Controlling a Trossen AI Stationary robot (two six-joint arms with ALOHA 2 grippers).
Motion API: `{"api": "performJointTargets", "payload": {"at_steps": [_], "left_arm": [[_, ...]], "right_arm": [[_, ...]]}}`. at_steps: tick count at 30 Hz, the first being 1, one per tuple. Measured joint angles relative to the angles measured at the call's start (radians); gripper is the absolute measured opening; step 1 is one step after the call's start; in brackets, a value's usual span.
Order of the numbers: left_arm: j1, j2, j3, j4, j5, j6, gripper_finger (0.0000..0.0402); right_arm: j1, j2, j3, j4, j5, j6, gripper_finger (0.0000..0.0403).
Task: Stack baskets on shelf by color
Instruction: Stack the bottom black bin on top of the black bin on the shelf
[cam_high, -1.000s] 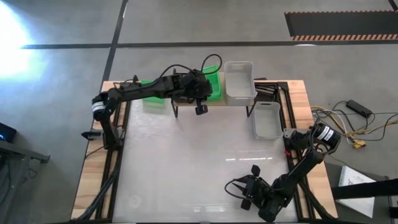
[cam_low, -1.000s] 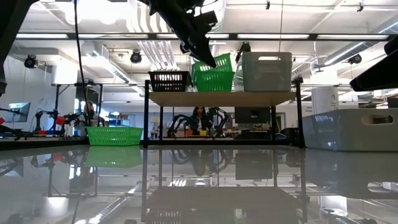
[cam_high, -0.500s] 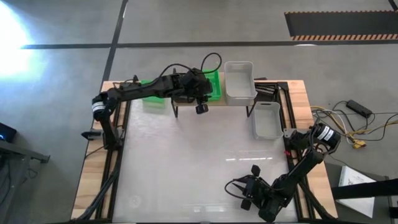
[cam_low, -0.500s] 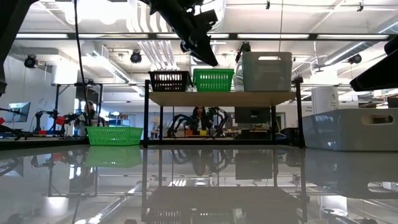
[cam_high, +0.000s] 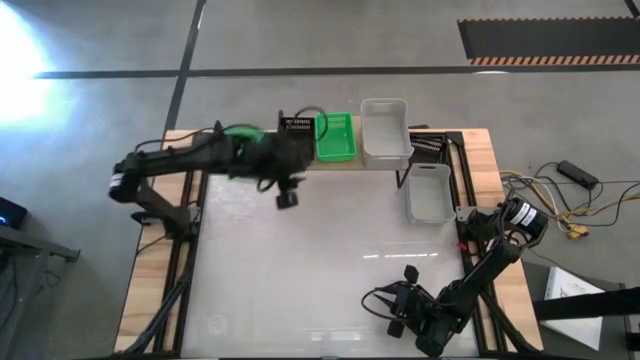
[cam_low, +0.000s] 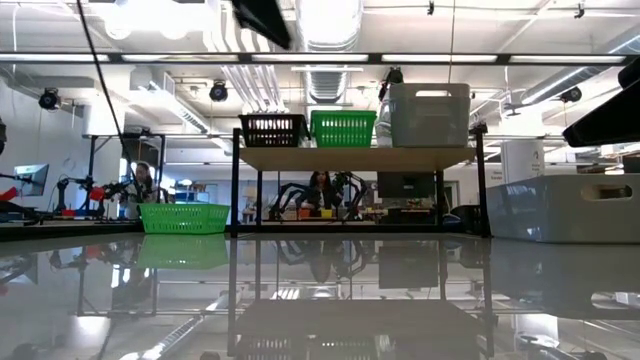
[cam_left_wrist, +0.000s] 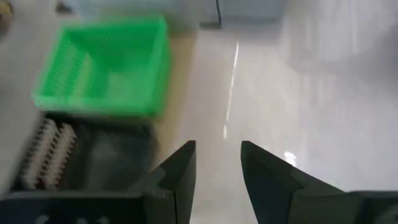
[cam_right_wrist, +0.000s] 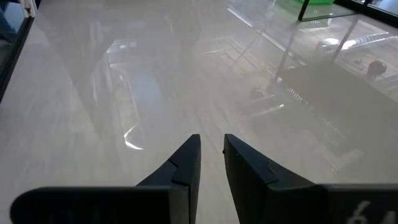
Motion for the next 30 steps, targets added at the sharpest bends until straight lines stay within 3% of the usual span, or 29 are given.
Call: {"api": "performJointTargets", "payload": {"at_steps": [4, 9, 12, 20, 25, 30], "left_arm": [[-0.126, -0.081, -0.152, 0.029, -0.038, -0.136, 0.0111], [-0.303, -0.152, -0.417, 0.272, -0.113, -0.233, 0.0111], [-0.398, -0.162, -0.575, 0.508, -0.113, -0.249, 0.0111], [-0.551, -0.083, -0.918, 1.255, -0.114, -0.249, 0.0112], [-0.571, 0.013, -1.029, 1.599, -0.119, -0.249, 0.0112], [-0.57, 0.079, -1.033, 1.689, -0.138, -0.249, 0.0112]], "right_arm": [[0.0, -0.011, 0.002, -0.015, -0.075, -0.075, 0.0063], [0.005, -0.125, 0.052, -0.041, -0.381, -0.148, 0.0063], [0.025, -0.179, 0.105, -0.139, -0.524, -0.06, 0.0063], [0.092, -0.212, 0.203, -0.664, -0.644, 0.388, 0.0063], [0.075, -0.171, 0.13, -0.619, -0.814, 0.432, 0.0063], [0.005, -0.141, 0.097, -0.492, -0.814, 0.332, 0.0063]]}}
